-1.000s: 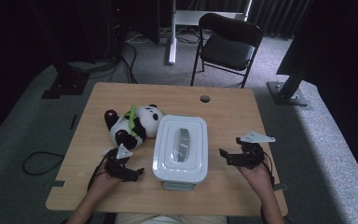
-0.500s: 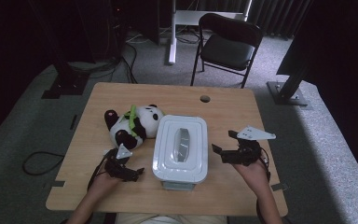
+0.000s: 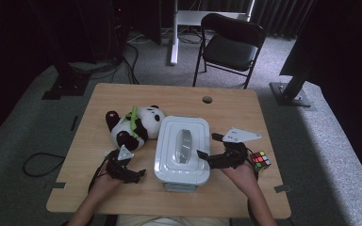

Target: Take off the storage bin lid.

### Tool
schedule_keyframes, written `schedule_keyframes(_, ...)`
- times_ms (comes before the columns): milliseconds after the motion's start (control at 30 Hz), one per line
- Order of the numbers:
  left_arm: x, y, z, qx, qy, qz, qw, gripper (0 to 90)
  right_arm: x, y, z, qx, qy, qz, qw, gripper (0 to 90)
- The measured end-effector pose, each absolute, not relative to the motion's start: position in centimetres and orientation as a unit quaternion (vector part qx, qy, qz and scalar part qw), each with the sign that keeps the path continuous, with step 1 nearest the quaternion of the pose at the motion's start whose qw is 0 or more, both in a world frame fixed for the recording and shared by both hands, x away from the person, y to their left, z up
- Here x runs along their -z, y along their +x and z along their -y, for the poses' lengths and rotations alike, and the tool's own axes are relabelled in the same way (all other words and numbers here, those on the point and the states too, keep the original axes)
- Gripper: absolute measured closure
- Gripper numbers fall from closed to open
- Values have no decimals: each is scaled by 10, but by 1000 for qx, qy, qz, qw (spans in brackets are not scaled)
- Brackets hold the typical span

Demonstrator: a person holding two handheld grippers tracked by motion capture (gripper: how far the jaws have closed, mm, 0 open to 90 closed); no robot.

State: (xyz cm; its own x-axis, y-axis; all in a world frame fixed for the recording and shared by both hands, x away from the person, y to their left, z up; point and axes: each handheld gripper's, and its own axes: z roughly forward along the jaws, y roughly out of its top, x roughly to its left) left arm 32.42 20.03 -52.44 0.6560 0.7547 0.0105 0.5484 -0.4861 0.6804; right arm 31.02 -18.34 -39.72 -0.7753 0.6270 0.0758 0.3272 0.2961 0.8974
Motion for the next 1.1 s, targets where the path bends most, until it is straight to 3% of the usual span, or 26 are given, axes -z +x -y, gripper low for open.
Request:
schedule_keyframes(500, 524, 324, -200, -156, 848, -384, 331, 4, 407, 309, 151, -518, 275, -803, 104, 123)
schedule_keyframes(767, 524, 324, -200, -156, 848, -384, 330, 4, 408, 308, 145, -512, 281, -803, 119, 125)
schedule_keyframes(867, 524, 324, -200, -156, 848, -384, 330, 4, 409, 311, 146, -514, 274, -807, 92, 243)
schedule_keyframes(933, 524, 324, -200, -155, 848, -384, 330, 5, 410, 316, 143, -509, 271, -815, 51, 214)
schedule_keyframes(1100, 524, 324, -200, -156, 848, -384, 330, 4, 411, 314, 136, -500, 258, -824, 73, 244)
